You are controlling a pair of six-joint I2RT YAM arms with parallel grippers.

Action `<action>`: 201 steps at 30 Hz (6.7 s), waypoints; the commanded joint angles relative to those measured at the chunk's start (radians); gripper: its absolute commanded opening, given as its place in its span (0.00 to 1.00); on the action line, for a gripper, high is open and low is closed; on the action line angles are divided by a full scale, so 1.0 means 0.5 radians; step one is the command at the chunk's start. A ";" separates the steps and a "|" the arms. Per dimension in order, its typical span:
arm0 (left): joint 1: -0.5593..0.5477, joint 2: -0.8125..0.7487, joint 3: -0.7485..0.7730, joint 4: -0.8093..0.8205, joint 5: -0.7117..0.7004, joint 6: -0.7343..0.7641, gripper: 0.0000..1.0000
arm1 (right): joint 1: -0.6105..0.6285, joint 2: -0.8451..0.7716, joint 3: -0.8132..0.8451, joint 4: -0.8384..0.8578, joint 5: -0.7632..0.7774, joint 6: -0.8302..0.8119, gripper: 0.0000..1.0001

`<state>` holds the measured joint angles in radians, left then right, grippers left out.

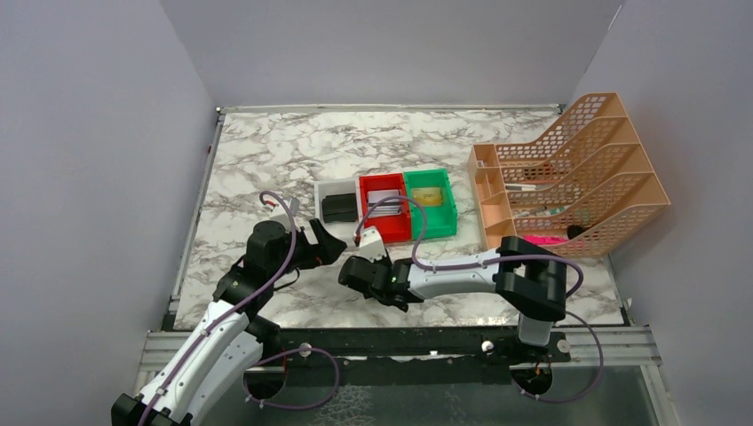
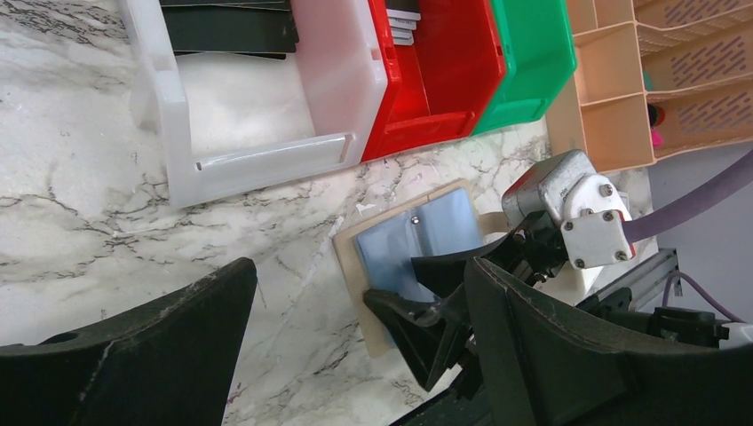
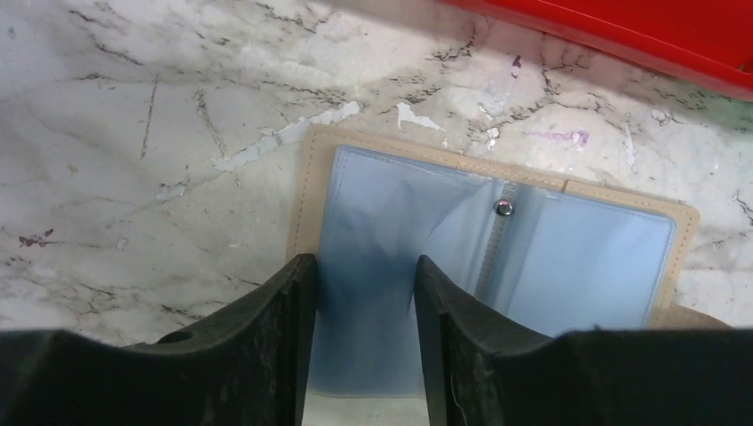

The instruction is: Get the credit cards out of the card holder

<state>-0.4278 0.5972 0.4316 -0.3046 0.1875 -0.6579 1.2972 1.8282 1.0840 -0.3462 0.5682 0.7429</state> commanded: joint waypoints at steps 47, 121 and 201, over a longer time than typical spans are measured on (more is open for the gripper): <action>-0.085 0.279 -0.109 0.394 0.536 -0.031 0.85 | -0.572 -0.745 -1.090 1.736 -1.645 0.502 0.03; -0.849 1.152 -0.206 1.035 0.093 -0.218 0.50 | -0.618 -0.881 -1.708 2.195 -1.236 0.992 0.01; -1.076 1.118 -0.142 0.694 -0.504 -0.417 0.57 | -0.617 -0.942 -1.708 2.145 -1.247 0.959 0.01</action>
<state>-0.9611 1.2110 0.3836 0.1116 0.0193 -0.8516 0.9829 1.3632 0.2268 0.7029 -0.0578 1.2297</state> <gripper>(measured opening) 0.555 0.024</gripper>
